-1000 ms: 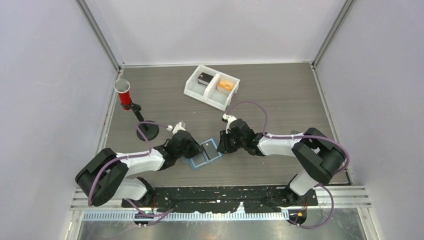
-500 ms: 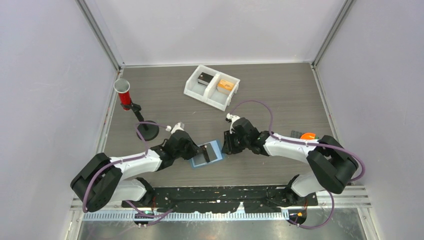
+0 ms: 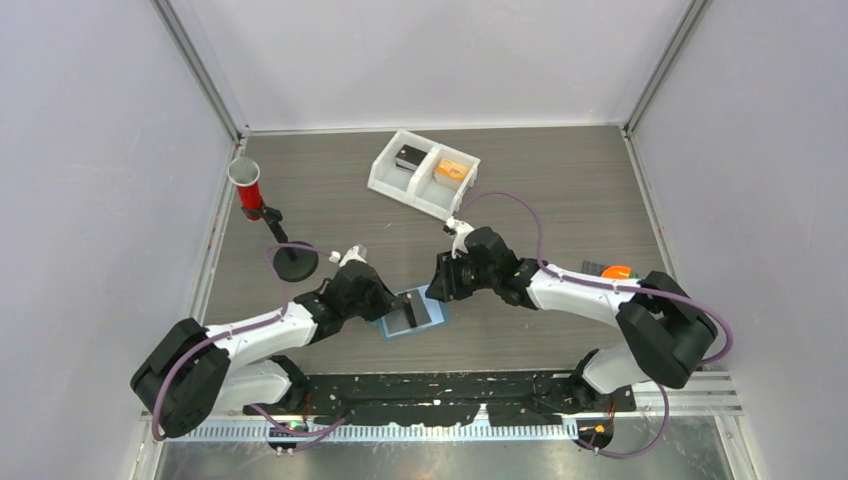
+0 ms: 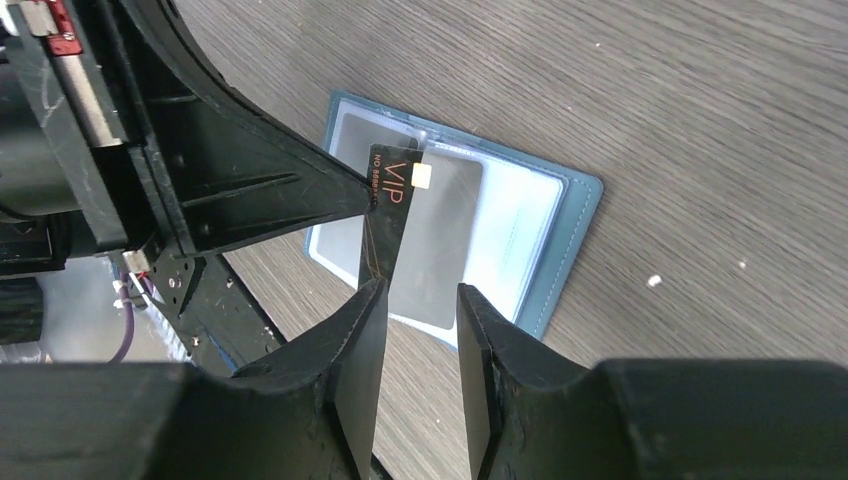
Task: Take the credit cards out of the card holder
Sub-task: Remove the credit card from the card holder.
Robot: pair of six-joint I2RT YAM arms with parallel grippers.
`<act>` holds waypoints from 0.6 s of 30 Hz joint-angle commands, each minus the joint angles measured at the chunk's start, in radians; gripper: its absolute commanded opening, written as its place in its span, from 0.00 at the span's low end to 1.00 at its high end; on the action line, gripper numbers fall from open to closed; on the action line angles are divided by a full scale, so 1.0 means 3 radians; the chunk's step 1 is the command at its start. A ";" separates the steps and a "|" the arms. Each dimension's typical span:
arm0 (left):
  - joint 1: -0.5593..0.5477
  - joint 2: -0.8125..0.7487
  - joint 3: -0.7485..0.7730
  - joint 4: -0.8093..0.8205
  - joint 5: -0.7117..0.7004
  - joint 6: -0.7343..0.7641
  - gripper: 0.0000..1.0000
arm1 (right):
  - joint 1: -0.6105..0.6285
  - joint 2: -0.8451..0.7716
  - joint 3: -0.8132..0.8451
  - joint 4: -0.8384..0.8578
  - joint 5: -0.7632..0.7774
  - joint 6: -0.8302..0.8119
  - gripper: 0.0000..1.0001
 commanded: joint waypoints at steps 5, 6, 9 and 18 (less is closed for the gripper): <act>0.0076 -0.0121 0.0100 -0.0103 0.0161 0.0149 0.00 | 0.0023 0.0507 0.0079 0.0606 -0.0339 0.0130 0.38; 0.0082 -0.0147 0.0095 -0.0105 0.0166 0.0159 0.00 | 0.0023 0.0555 0.0090 0.0627 -0.0347 0.0130 0.38; 0.0115 -0.0185 0.0077 -0.0105 0.0204 0.0187 0.00 | 0.0025 0.0790 0.0108 0.0680 -0.0357 0.0115 0.36; 0.0128 -0.0121 -0.0003 0.0328 0.0500 0.0235 0.01 | 0.0022 0.1022 0.0051 0.0735 -0.0317 0.0119 0.30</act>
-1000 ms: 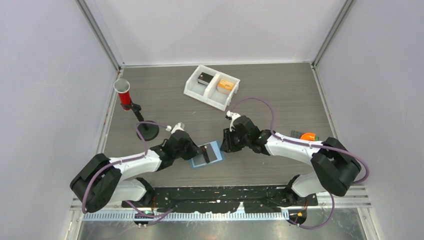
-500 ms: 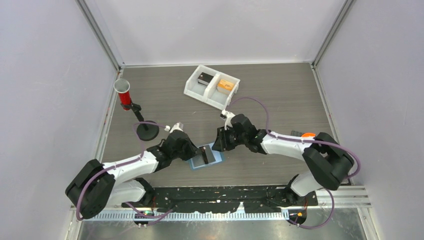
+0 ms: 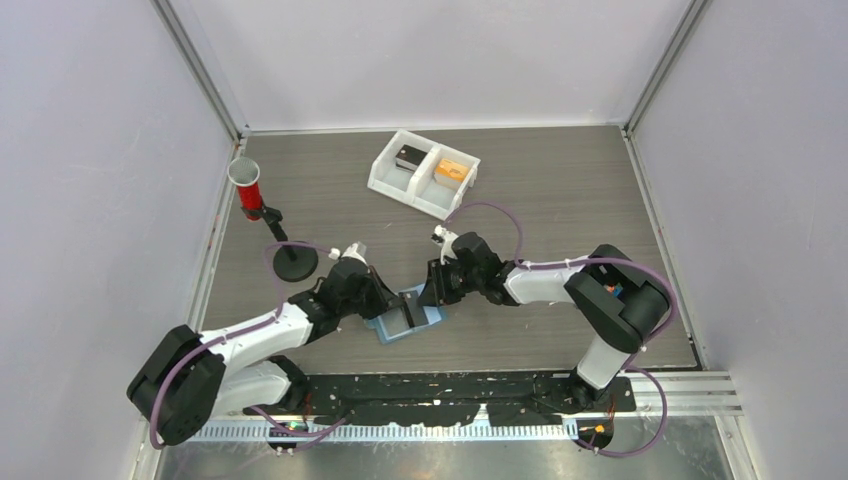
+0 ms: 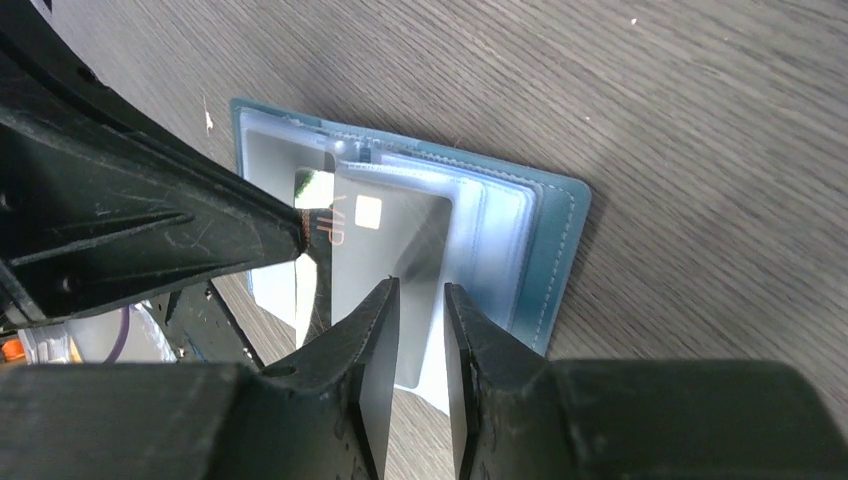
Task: Take the credit cards out of the card holder
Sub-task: Remove the credit card from the card holder.
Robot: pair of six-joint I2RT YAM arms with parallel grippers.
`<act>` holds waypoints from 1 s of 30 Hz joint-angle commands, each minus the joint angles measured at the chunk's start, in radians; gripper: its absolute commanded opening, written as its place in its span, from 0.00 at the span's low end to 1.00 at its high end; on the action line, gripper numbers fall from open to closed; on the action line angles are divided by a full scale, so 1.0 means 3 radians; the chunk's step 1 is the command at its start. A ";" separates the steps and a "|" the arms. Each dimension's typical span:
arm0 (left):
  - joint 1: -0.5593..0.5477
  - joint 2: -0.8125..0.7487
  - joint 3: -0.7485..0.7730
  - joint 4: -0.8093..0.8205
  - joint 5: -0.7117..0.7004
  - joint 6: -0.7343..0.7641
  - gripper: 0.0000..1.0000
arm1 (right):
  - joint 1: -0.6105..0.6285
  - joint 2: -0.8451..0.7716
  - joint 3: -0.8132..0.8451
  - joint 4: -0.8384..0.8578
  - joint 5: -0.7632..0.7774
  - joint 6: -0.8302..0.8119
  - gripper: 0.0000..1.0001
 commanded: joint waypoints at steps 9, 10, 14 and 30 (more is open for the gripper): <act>0.0003 0.0012 -0.0057 0.0495 0.0199 0.0108 0.16 | 0.0026 0.0197 -0.0030 0.0031 0.0090 -0.0017 0.25; -0.0001 0.0015 -0.0058 0.0496 0.0193 0.0123 0.18 | 0.0025 0.0203 -0.0033 0.0039 0.0090 -0.0016 0.25; 0.0003 0.0043 -0.0093 0.0555 0.0182 0.0147 0.21 | 0.0024 0.0208 -0.0067 0.0076 0.0102 0.0009 0.24; 0.0005 0.0095 -0.0179 0.0681 0.0106 -0.0009 0.00 | 0.0019 0.0156 -0.0158 0.0133 0.0179 0.0081 0.24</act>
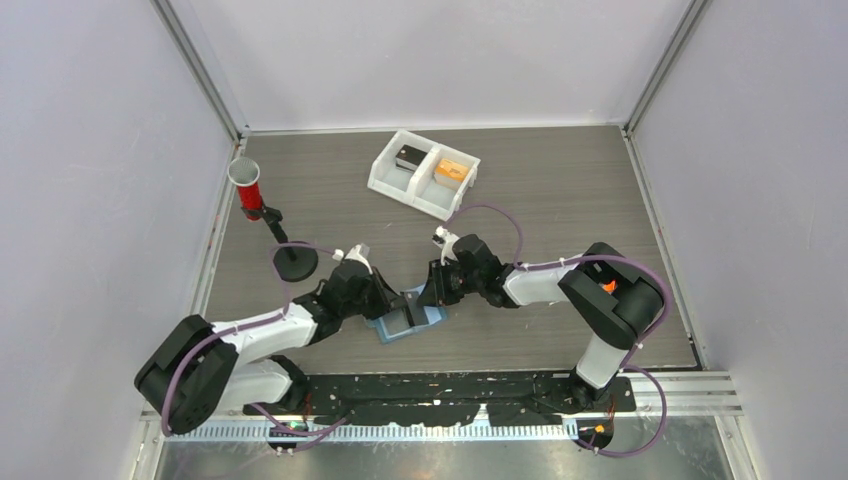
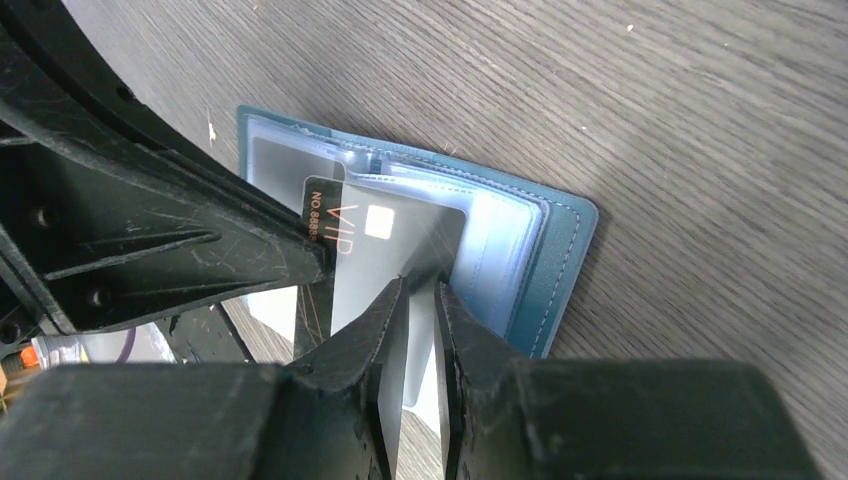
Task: Take the credit cards out of the card holder
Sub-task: Remove the credit card from the card holder.
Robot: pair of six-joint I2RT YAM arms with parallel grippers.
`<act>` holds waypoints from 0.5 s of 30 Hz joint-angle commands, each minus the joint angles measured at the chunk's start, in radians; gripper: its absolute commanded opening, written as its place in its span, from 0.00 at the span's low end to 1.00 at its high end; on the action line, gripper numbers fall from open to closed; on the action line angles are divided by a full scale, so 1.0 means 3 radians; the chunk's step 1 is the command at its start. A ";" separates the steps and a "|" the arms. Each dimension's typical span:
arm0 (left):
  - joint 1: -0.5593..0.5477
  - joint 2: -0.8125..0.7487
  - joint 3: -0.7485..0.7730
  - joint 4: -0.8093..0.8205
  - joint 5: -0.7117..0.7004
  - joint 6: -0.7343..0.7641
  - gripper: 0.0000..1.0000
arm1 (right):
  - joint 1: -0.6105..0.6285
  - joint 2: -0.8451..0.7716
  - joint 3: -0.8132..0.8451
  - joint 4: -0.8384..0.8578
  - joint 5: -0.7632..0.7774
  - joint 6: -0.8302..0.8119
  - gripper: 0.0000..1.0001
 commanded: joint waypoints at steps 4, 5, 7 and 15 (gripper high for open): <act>0.0008 -0.0394 0.0041 -0.0470 -0.0289 -0.0047 0.00 | 0.0017 0.0018 -0.0049 -0.0289 0.0306 -0.0041 0.24; 0.0016 -0.0458 0.0054 -0.0580 -0.0297 -0.0034 0.00 | 0.0012 0.0021 -0.0036 -0.0345 0.0322 -0.0049 0.24; 0.0027 -0.0600 0.0075 -0.0854 -0.0432 -0.0042 0.00 | -0.0005 0.0028 -0.0016 -0.0386 0.0349 -0.0061 0.24; 0.0036 -0.1194 0.0207 -0.1555 -0.0549 -0.0095 0.00 | -0.0030 -0.0089 0.0048 -0.0579 0.0365 -0.0096 0.24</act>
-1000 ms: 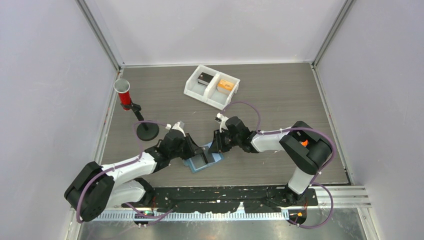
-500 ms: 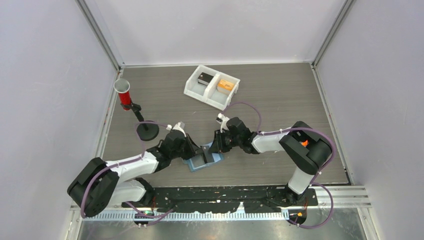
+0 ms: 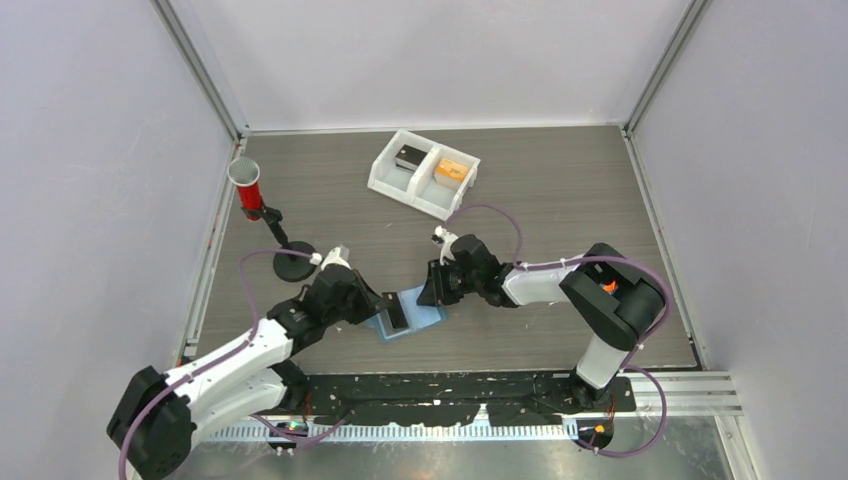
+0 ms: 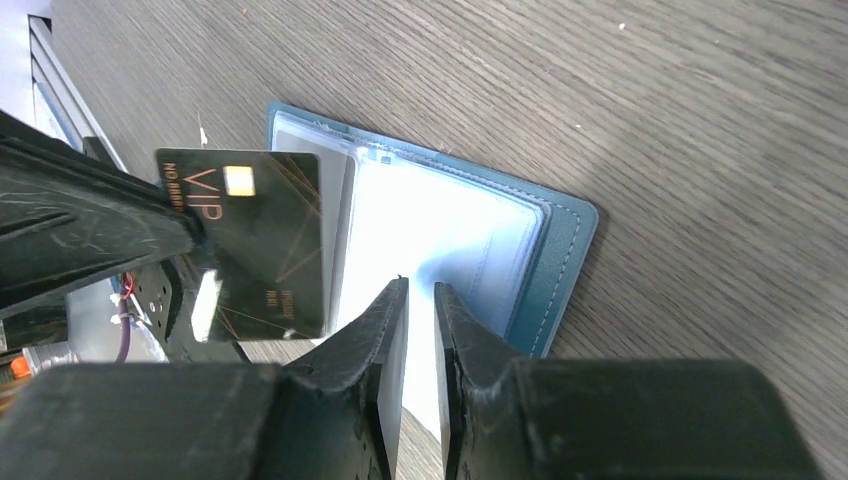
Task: Take the credit cards out of the card holder
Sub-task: Remove the credit card from the card holder, then place the credit card in the storage box.
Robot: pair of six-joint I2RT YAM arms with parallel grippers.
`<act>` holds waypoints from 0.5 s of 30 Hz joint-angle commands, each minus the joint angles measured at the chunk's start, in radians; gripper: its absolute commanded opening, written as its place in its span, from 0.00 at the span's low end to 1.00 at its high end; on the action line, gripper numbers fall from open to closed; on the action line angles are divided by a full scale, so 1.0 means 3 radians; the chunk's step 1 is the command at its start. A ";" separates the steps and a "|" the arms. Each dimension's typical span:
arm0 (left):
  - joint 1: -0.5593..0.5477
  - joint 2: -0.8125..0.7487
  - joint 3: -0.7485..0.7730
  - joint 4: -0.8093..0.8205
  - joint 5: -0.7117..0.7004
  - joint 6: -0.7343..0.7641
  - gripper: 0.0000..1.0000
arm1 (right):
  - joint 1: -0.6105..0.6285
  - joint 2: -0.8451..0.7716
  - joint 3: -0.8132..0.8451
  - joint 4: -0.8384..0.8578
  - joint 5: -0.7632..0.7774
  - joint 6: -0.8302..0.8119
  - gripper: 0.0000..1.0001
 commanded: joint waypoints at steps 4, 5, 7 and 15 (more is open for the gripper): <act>0.0016 -0.0547 0.0251 -0.0486 -0.0046 0.0039 0.00 | -0.0030 -0.0481 0.0068 -0.0646 0.0183 -0.0182 0.28; 0.0015 -0.0610 0.0281 -0.0457 0.0005 0.0087 0.00 | -0.0029 -0.0561 0.0075 -0.0701 0.0159 -0.0237 0.31; 0.0014 -0.0701 0.0346 -0.0411 0.0113 0.0163 0.00 | -0.0029 -0.0828 0.0065 -0.0743 0.0070 -0.0330 0.37; 0.0016 -0.0890 0.0430 0.0119 0.0764 0.0370 0.00 | -0.0034 -0.1639 -0.0152 -0.0407 -0.0787 -0.0384 0.63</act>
